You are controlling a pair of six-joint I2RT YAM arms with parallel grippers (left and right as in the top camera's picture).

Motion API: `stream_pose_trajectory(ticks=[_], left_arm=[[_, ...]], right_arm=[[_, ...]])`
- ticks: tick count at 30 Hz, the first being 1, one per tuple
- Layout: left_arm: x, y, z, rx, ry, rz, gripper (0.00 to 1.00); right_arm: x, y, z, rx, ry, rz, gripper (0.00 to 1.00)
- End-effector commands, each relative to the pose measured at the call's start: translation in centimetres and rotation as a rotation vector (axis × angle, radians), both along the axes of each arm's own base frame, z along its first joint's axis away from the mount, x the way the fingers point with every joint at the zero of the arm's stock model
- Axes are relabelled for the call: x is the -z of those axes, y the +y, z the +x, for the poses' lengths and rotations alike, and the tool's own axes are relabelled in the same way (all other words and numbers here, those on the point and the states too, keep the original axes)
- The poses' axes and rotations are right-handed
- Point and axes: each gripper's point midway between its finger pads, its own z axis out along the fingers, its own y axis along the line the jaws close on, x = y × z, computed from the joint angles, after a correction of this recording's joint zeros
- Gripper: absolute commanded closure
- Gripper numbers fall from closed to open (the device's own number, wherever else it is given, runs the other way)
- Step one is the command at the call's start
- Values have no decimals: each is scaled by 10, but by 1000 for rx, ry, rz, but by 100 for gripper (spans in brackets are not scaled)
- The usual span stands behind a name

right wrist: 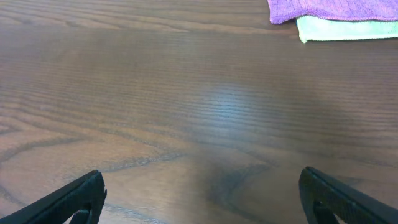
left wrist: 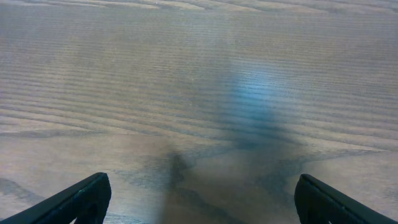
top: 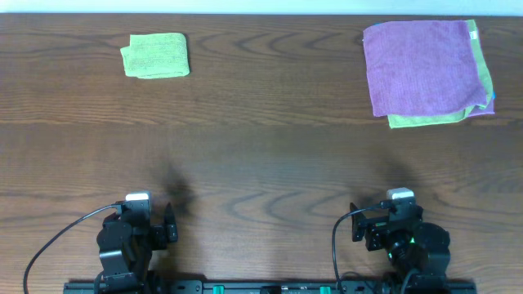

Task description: Fold the cloth

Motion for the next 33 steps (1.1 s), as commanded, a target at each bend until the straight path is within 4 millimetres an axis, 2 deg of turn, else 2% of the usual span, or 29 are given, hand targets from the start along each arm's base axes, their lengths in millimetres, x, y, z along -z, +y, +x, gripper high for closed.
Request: stream_pose_trajectory(ticks=[1,24,29,33], left_arm=[[7,2,-2,-17,15,0,5],[7,2,-2,-17,15,0,4],[7,2,-2,-17,15,0,5],[7,2,-2,-17,15,0,5]], right_arm=[[5,-2,0,7,5,-10,1],[5,-2,0,14,8,9,1],[-18,-6,9,91,-33,93,1],[-33,-14,14,162,28,116,1]])
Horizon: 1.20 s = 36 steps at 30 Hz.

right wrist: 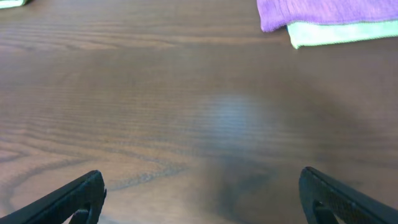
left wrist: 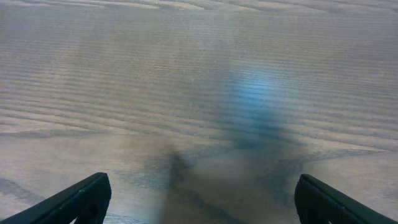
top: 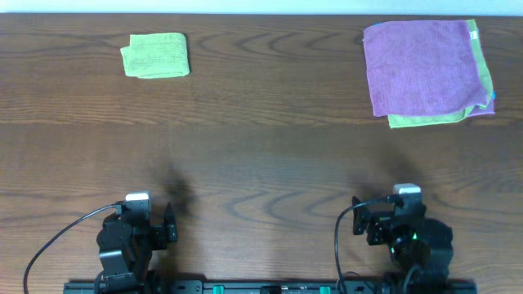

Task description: Fold the cloth

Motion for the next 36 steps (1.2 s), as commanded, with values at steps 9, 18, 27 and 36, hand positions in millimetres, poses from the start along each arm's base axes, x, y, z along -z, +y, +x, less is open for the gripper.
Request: stream_pose_trajectory(ticks=[9,18,27,36], left_arm=[[7,2,-2,-17,15,0,5],[7,2,-2,-17,15,0,5],[7,2,-2,-17,15,0,5],[7,2,-2,-17,15,0,5]], right_arm=[[-66,-30,52,168,189,17,1],[-94,-41,146,143,349,-25,1],[-58,-48,232,97,456,-62,1],[-11,-49,253,57,499,-89,1]])
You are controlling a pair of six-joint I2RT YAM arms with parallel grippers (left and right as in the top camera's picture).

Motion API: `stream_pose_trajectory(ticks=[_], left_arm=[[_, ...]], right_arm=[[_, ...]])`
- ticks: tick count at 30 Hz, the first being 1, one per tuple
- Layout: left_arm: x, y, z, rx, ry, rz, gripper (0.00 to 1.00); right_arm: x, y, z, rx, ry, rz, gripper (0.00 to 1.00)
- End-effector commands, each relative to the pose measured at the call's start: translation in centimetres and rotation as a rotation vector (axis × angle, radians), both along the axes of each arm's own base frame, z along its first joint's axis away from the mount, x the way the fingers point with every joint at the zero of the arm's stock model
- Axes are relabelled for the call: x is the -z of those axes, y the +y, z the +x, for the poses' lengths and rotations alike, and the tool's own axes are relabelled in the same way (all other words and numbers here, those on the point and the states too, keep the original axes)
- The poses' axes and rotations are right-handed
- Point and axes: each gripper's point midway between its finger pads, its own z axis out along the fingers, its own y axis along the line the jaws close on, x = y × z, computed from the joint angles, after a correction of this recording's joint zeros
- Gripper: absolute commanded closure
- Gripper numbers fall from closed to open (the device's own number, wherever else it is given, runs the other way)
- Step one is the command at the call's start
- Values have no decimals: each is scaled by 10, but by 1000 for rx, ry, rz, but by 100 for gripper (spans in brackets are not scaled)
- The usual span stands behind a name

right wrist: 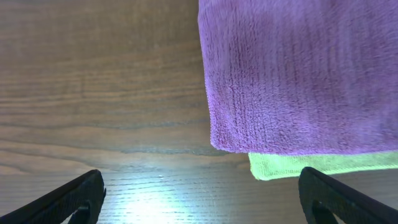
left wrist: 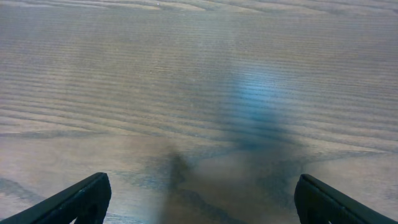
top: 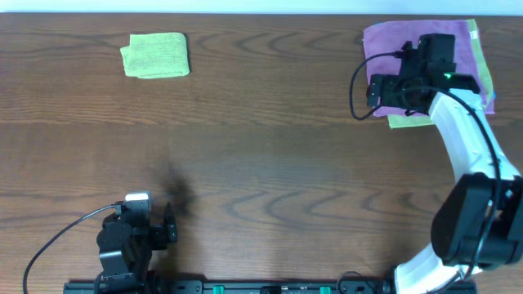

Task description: Fold the cloth

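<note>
A purple cloth lies flat at the far right of the table, on top of a green cloth that sticks out along its near and right edges. My right gripper hangs open above the stack's near left part. In the right wrist view the purple cloth shows its near left corner, with the green cloth below it and my right gripper holding nothing. My left gripper rests open at the front left, with only bare wood in front of it in its wrist view.
A small folded green cloth lies at the far left. The brown wooden table stretches between the two cloths. The right arm reaches across the right side from the front edge.
My right arm was parked at the front right and is now stretched to the far right, its open gripper above the purple cloth's near left corner. The left arm and cloths are unmoved.
Both arms sat parked at the front edge with open grippers. Then the right gripper had shifted slightly, bringing the purple cloth a little further into its view. Now it hangs over the cloth stack, still open.
</note>
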Motion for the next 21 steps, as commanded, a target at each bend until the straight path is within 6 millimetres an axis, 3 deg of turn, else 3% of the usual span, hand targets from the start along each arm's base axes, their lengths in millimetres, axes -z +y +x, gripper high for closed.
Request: stream_pose_trajectory(ticks=[1,8,14,21], left_arm=[[7,1,-2,-14,18,-2,5],[7,1,-2,-14,18,-2,5],[7,1,-2,-14,18,-2,5],[7,1,-2,-14,18,-2,5]], right_arm=[[4,-2,9,-63,-11,-35,1],[33,-2,17,-156,12,-81,5],[62,-13,14,-167,81,-151,5],[73,-18,16,-170,98,-179,11]])
